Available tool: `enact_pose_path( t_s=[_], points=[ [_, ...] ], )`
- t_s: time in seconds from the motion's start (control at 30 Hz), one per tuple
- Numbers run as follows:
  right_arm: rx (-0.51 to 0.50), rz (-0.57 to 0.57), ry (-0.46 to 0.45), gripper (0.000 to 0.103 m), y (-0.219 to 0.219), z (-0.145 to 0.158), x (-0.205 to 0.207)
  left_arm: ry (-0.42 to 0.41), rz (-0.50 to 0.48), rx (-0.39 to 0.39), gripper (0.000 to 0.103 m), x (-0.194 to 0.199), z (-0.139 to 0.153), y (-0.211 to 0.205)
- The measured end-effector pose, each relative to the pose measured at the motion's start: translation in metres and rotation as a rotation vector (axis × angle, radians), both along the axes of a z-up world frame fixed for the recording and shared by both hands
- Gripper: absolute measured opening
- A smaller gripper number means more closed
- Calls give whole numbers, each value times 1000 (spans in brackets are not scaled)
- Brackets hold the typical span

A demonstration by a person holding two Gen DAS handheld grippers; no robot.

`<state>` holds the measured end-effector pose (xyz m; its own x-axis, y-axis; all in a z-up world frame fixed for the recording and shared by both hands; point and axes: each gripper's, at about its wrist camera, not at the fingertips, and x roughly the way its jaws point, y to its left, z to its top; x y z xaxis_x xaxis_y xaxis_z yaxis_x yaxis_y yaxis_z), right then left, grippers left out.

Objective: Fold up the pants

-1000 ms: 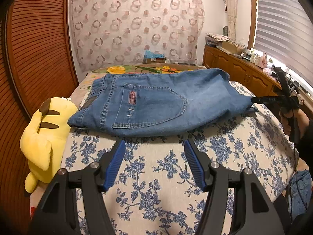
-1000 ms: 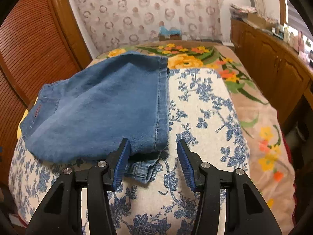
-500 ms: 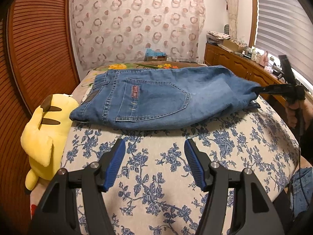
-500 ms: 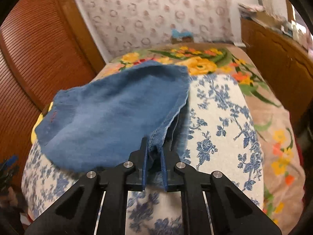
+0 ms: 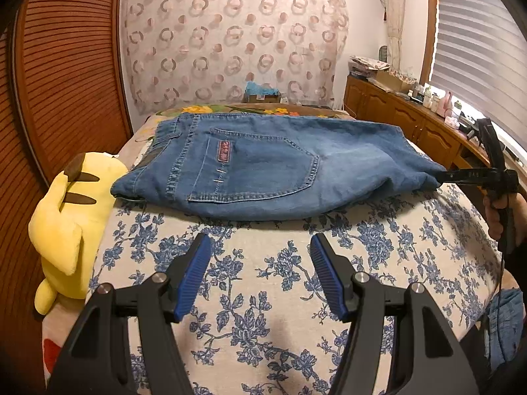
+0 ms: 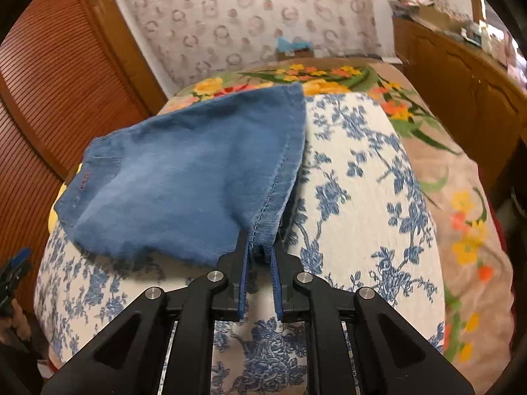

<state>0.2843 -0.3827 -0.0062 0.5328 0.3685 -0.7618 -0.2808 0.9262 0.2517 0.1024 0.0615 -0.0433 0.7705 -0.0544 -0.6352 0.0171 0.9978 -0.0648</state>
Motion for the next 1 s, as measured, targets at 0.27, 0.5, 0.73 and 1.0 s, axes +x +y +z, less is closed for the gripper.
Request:
enact_pose_path(
  t_s=[0.27,0.5,0.73,1.0],
  points=[
    [-30,13,36,41,11,-12,2,6,5,-7,62,3,-3,0],
    [-136,40,-24,41,30,-20,-7,20,24,-5,62,12,-6,11],
    [-204,45,-94,42,38,-26,-16,33,94,1,62,33,-6,47],
    [-209,45,-97,42,38,-27,-16,69,200,15,62,71,-16,96]
  ],
)
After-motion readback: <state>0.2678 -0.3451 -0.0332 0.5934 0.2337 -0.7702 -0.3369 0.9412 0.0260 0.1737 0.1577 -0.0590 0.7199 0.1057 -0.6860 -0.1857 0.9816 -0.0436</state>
